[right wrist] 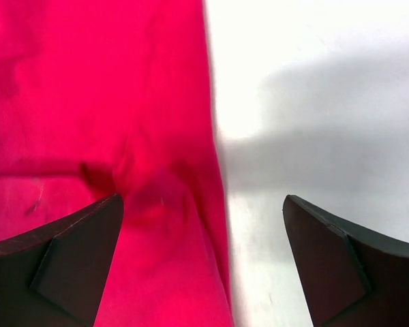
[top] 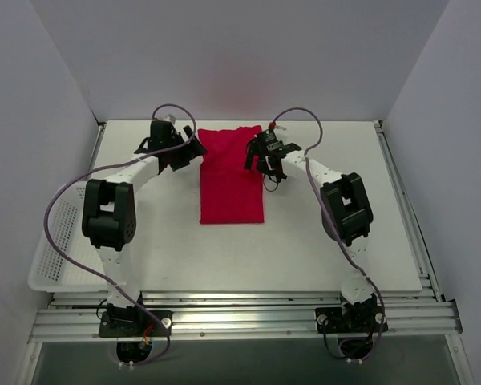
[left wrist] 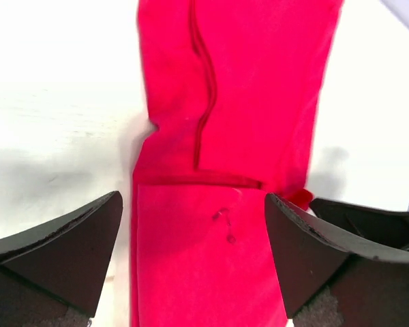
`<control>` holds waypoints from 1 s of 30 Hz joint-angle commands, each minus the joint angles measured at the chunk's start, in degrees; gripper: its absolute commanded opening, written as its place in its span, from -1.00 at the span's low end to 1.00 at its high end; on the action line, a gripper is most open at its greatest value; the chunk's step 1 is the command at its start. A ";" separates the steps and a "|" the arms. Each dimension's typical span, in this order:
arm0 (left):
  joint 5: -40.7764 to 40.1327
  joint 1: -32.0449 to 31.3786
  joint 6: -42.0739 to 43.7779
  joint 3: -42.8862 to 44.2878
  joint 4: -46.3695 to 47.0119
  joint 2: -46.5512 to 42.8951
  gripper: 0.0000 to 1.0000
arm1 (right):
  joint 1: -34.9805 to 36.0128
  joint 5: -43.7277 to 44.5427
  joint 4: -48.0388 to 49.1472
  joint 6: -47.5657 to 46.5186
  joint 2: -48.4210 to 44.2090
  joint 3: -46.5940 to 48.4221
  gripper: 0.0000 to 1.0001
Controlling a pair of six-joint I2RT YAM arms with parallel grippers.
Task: Fold and stack the t-shirts
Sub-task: Fold the folded rectangular tshirt in 1/3 of the way, then grab one side of the 2/3 rectangular tshirt with both arms
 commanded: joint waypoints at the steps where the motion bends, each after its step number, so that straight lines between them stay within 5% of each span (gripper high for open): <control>1: -2.13 0.11 2.90 -1.48 0.07 -11.52 0.88 | 1.40 3.63 -0.47 0.72 -12.43 -4.98 1.00; 11: -12.94 -5.16 -2.97 -30.37 -2.14 -34.02 0.88 | 5.27 1.18 11.30 5.29 -31.35 -34.78 0.99; 17: -13.47 -9.91 -10.00 -49.43 10.41 -38.60 0.88 | 7.91 -2.78 19.91 7.75 -33.56 -46.30 0.97; 30: -13.29 -13.08 -15.20 -56.42 25.63 -30.09 0.88 | 8.70 -6.64 28.97 9.42 -22.23 -48.69 0.80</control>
